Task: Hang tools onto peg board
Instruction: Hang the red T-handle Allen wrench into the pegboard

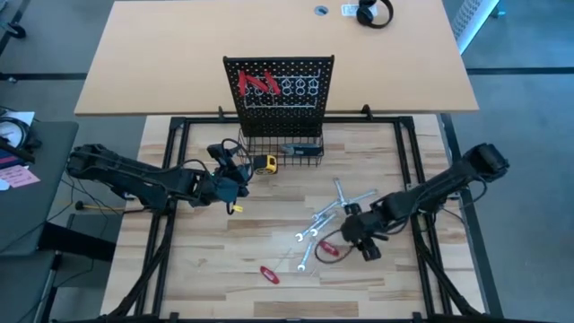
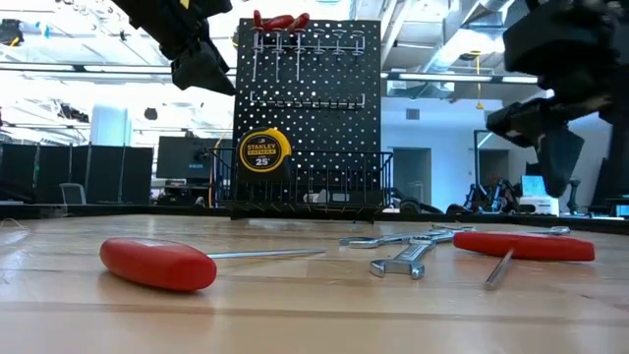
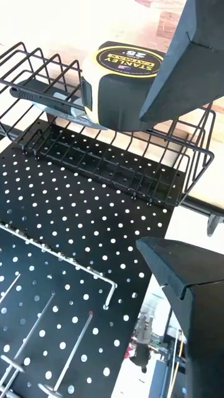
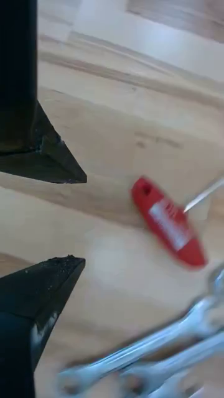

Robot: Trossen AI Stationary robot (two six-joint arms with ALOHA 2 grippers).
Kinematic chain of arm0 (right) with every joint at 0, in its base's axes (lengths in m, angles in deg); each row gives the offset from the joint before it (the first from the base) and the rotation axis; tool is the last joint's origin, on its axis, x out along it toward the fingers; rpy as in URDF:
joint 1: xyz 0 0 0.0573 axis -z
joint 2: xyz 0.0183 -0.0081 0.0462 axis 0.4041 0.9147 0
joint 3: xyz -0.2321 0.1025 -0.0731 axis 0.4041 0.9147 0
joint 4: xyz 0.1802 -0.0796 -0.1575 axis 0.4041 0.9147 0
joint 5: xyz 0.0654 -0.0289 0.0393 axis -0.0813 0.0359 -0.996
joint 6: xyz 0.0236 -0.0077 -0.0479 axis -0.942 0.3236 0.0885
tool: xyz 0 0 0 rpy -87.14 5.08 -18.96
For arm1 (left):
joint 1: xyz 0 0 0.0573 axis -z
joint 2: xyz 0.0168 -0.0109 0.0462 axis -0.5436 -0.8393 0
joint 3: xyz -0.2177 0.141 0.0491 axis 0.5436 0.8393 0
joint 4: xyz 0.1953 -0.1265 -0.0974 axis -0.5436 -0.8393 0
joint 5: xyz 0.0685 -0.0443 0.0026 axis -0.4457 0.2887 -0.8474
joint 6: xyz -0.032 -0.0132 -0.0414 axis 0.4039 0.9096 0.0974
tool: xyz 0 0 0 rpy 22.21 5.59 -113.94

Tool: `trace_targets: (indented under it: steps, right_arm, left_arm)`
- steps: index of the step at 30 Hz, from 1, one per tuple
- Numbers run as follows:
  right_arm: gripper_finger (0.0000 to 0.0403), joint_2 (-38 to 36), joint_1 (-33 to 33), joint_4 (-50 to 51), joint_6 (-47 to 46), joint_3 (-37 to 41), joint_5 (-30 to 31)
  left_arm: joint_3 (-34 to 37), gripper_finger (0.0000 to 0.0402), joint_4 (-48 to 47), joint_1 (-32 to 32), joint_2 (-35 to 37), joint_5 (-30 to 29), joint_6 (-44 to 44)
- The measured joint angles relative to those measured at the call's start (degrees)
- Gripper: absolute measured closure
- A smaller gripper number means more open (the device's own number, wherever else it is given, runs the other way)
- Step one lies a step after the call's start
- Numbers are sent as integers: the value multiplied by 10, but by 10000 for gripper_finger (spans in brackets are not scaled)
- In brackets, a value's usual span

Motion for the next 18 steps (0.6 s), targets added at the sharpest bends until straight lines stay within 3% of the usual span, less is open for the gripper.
trace_targets:
  steps: [11, 18]
  right_arm:
    - [107, 93, 5, -115, 168, 0, 0]
    - [78, 103, 0, -188, 261, 0, 1]
  left_arm:
    - [0, 96, 0, 0, 0, 0, 0]
    - [0, 96, 0, 0, 0, 0, 0]
